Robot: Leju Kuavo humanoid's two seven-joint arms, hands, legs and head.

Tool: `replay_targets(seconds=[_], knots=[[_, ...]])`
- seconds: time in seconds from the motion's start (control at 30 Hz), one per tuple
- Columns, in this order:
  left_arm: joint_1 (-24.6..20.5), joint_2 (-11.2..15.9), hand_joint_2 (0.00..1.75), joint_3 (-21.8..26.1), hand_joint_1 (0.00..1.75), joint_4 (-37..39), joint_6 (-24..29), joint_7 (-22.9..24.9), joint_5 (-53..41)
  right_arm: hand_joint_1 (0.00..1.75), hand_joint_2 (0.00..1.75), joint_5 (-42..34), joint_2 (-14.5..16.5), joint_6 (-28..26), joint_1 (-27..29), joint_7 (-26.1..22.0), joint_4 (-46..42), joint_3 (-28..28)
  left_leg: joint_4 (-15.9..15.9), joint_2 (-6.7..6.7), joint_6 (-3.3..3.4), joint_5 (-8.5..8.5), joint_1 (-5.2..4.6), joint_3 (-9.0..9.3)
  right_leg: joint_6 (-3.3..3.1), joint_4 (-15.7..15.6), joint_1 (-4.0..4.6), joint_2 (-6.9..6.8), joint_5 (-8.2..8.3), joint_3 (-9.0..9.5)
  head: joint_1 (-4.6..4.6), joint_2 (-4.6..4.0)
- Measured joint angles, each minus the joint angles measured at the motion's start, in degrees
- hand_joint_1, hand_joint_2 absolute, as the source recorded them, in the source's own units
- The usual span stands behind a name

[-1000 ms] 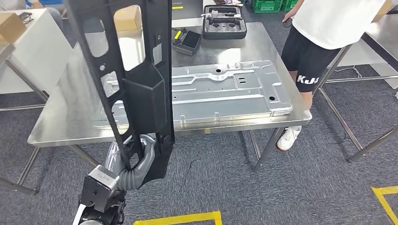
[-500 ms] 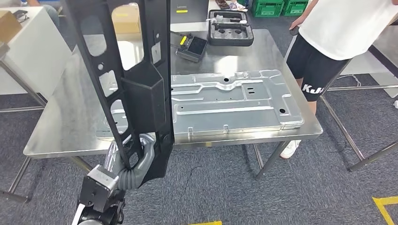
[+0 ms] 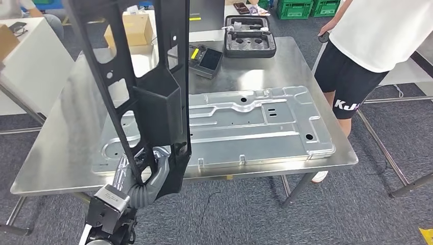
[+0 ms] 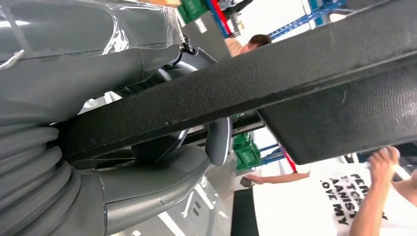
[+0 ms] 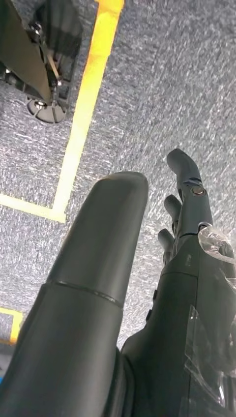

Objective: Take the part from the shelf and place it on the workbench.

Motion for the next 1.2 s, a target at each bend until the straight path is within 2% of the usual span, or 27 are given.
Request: replay_targets(seconds=[0.07, 0.1, 0.13, 0.17, 0.23, 0.3, 0.37, 0.4, 0.47, 0.5, 0.57, 0.6, 0.63, 0.67, 0.73, 0.77, 0.8, 0.83, 0.93, 0.97, 1.0, 1.07, 1.1, 1.13, 1.17, 1.2], knots=[[-0.54, -0.03, 1.75, -0.13, 1.75, 0.14, -0.22, -0.41, -0.76, 0.0, 0.0, 0.35, 0.03, 0.07, -0.15, -0.02, 0.0, 0.11, 7.24, 0.02, -0.51, -2.9, 0.14, -4.83, -0.29, 0.01, 0.12, 0.07, -0.45, 0.23, -0.08, 0.0], [-0.95, -0.07, 1.75, -0.25, 1.75, 0.3, -0.31, -0.51, -1.39, 0.0, 0.0, 0.57, 0.05, 0.14, -0.25, -0.01, 0.0, 0.19, 9.19, 0.02, -0.63, -3.56, 0.18, -6.63, -0.3, 0.01, 0.17, 0.11, -0.65, 0.37, -0.1, 0.0], [-1.58, -0.14, 1.75, -0.4, 1.75, 0.57, -0.31, -0.43, -2.43, 0.0, 0.0, 0.8, 0.09, 0.31, -0.37, 0.03, 0.0, 0.33, 9.24, 0.03, -0.6, -3.03, 0.18, -7.56, -0.24, 0.01, 0.23, 0.15, -0.85, 0.59, -0.12, 0.0], [-2.5, -0.27, 1.75, -0.57, 1.75, 0.94, -0.26, -0.15, -3.77, 0.0, 0.0, 1.1, 0.13, 0.54, -0.51, 0.14, 0.0, 0.5, 7.16, 0.03, -0.45, -1.19, 0.17, -7.47, -0.16, 0.02, 0.26, 0.17, -1.06, 0.9, -0.14, 0.0], [-4.95, -0.71, 1.75, -0.89, 1.75, 2.09, -0.22, 0.8, -6.68, 0.0, 0.0, 1.8, 0.27, 1.1, -0.89, 0.56, 0.0, 0.97, -0.58, 0.07, 0.24, 4.16, -0.01, -5.51, 0.11, 0.0, 0.32, 0.23, -1.38, 1.5, -0.15, 0.0], [-7.56, -1.31, 1.75, -1.15, 1.75, 3.67, -0.3, 1.97, -9.07, 0.0, 0.0, 2.43, 0.37, 1.57, -1.48, 1.01, 0.0, 1.39, -5.8, 0.14, 0.95, 6.45, -0.45, -4.1, 0.56, -0.03, 0.38, 0.31, -1.49, 1.56, -0.16, 0.0], [-9.84, -1.92, 1.75, -1.4, 1.75, 5.53, -0.12, 3.37, -12.35, 0.0, 0.0, 2.98, 0.4, 1.9, -2.11, 1.27, 0.0, 1.69, -6.57, 0.16, 1.57, 6.47, -0.78, -3.89, 1.25, -0.15, 0.36, 0.39, -1.53, 1.5, -0.16, 0.0], [-10.99, -2.26, 1.75, -1.54, 1.75, 6.59, 0.09, 4.43, -15.07, 0.0, 0.0, 3.28, 0.41, 2.07, -2.38, 1.4, 0.0, 1.86, -6.76, 0.18, 1.98, 7.02, -0.68, -3.63, 1.61, -0.13, 0.29, 0.39, -1.64, 1.56, -0.17, 0.01], [-13.68, -2.99, 1.75, -1.84, 1.75, 9.08, 0.49, 6.9, -21.42, 0.0, 0.0, 3.86, 0.43, 2.37, -2.85, 1.74, -0.01, 2.31, -7.15, 0.22, 2.7, 7.5, -0.47, -3.19, 2.25, 1.82, 0.19, 0.3, -2.94, 0.91, -0.05, 0.01], [-15.05, -3.34, 1.75, -1.99, 1.75, 10.48, 0.56, 8.13, -24.26, 0.0, 0.0, 4.14, 0.44, 2.56, -3.04, 1.93, -0.01, 2.56, -7.28, 0.27, 2.96, 7.63, -0.38, -3.01, 2.5, 4.56, 0.13, 0.25, -4.43, -0.33, 0.02, 0.01], [-17.32, -3.86, 1.75, -2.28, 1.75, 13.46, 0.44, 10.42, -28.35, 0.0, 0.0, 4.58, 0.52, 2.94, -3.29, 2.28, -0.02, 2.98, -7.27, 0.32, 3.25, 7.6, -0.48, -2.97, 2.92, 12.41, 0.1, 0.18, -7.87, -4.2, 0.13, 0.0], [-18.28, -4.05, 1.75, -2.44, 1.75, 15.01, 0.19, 11.8, -30.28, 0.0, 0.0, 4.82, 0.57, 3.14, -3.37, 2.48, -0.02, 3.17, -7.26, 0.34, 3.29, 7.57, -0.55, -2.97, 3.06, 15.47, 0.08, 0.16, -8.76, -5.82, 0.14, 0.0], [-19.29, -4.2, 1.75, -2.59, 1.75, 16.66, -0.23, 13.4, -32.53, 0.0, 0.0, 5.03, 0.61, 3.36, -3.44, 2.68, -0.02, 3.34, -7.25, 0.32, 3.31, 7.54, -0.6, -2.96, 3.12, 16.54, 0.07, 0.14, -8.59, -6.49, 0.14, 0.0], [-20.44, -4.31, 1.75, -2.74, 1.75, 18.36, -0.82, 15.14, -34.96, 0.0, 0.0, 5.29, 0.64, 3.56, -3.52, 2.87, -0.02, 3.52, -7.24, 0.29, 3.3, 7.52, -0.62, -2.92, 3.09, 15.24, 0.07, 0.12, -7.37, -6.0, 0.15, 0.0], [-23.15, -4.4, 1.75, -2.99, 1.75, 21.99, -2.37, 18.54, -39.89, 0.0, 0.0, 5.74, 0.66, 3.98, -3.8, 3.2, -0.02, 3.92, -7.23, 0.23, 3.16, 7.42, -0.64, -2.8, 2.75, 7.47, 0.1, 0.11, -3.46, -2.39, 0.16, 0.0], [-24.59, -4.41, 1.75, -3.08, 1.75, 23.9, -3.27, 19.9, -41.97, 0.0, 0.0, 5.98, 0.66, 4.15, -4.0, 3.37, -0.02, 4.11, -7.18, 0.22, 2.98, 7.31, -0.76, -2.8, 2.45, 3.61, 0.23, 0.11, -2.0, -0.58, 0.16, 0.0], [-25.99, -4.44, 1.75, -3.17, 1.75, 25.9, -4.35, 21.06, -43.53, 0.0, 0.0, 6.17, 0.67, 4.3, -4.21, 3.5, -0.03, 4.27, -7.16, 0.23, 2.76, 7.21, -0.87, -2.82, 2.15, 0.95, 0.35, 0.13, -1.16, 0.63, 0.15, 0.0], [-27.25, -4.5, 1.75, -3.28, 1.75, 27.88, -5.57, 22.08, -44.59, 0.0, 0.0, 6.33, 0.69, 4.43, -4.4, 3.64, -0.03, 4.4, -7.17, 0.25, 2.51, 7.1, -0.97, -2.84, 1.85, -0.34, 0.5, 0.16, -0.94, 1.19, 0.14, 0.0], [-29.7, -4.78, 1.75, -3.61, 1.75, 33.51, -8.88, 24.29, -45.07, 0.0, 0.0, 6.52, 0.87, 4.76, -4.86, 3.8, -0.07, 4.74, -6.84, 0.32, 1.63, 6.59, -0.93, -3.03, 1.02, -0.75, 0.37, 0.26, -0.85, 1.3, 0.09, 0.0], [-30.24, -4.85, 1.75, -3.67, 1.75, 35.36, -9.6, 24.8, -44.89, 0.0, 0.0, 6.63, 0.93, 4.84, -4.97, 3.81, -0.08, 4.8, -5.51, 0.33, 1.23, 5.81, -0.81, -3.68, 0.7, -0.87, 0.22, 0.27, -0.78, 1.38, 0.0, 0.0], [-30.69, -4.92, 1.75, -3.69, 1.75, 37.16, -10.2, 25.23, -44.64, 0.0, 0.0, 6.75, 1.0, 4.92, -5.05, 3.8, -0.09, 4.84, -2.9, 0.32, 0.81, 4.53, -0.63, -4.97, 0.44, -0.98, 0.07, 0.27, -0.73, 1.46, -0.1, 0.0], [-31.37, -5.04, 1.75, -3.8, 1.75, 40.85, -11.2, 25.95, -44.18, 0.0, 0.0, 6.96, 1.09, 5.04, -5.09, 3.84, -0.09, 4.91, 5.12, 0.31, 0.03, 1.44, -0.17, -9.11, 0.12, -0.96, 0.05, 0.29, -0.83, 1.48, -0.27, 0.0], [-31.52, -5.09, 1.75, -3.89, 1.75, 42.62, -11.57, 26.15, -44.05, 0.0, 0.0, 7.01, 1.15, 5.09, -5.1, 3.88, -0.09, 4.96, 8.56, 0.31, -0.24, 0.58, 0.02, -11.11, 0.08, -0.95, 0.03, 0.32, -0.88, 1.48, -0.28, 0.0], [-31.57, -5.15, 1.75, -3.98, 1.75, 44.32, -11.85, 26.29, -44.01, 0.0, 0.0, 7.06, 1.22, 5.14, -5.12, 3.93, -0.09, 5.03, 10.09, 0.32, -0.42, 0.73, 0.18, -12.31, 0.09, -0.93, 0.0, 0.37, -0.96, 1.51, -0.3, 0.0], [-31.58, -5.22, 1.75, -4.06, 1.75, 45.82, -12.03, 26.36, -44.03, 0.0, 0.0, 7.11, 1.29, 5.18, -5.15, 3.98, -0.09, 5.11, 9.28, 0.32, -0.52, 1.92, 0.32, -12.43, 0.16, -0.9, -0.05, 0.44, -1.04, 1.57, -0.32, 0.0], [-31.61, -5.28, 1.75, -4.11, 1.31, 47.08, -12.16, 26.4, -44.1, 0.0, 0.0, 7.19, 1.37, 5.21, -5.17, 4.03, -0.09, 5.21, 6.2, 0.34, -0.56, 3.99, 0.45, -11.43, 0.3, -0.87, -0.12, 0.5, -1.16, 1.66, -0.32, 0.0]])
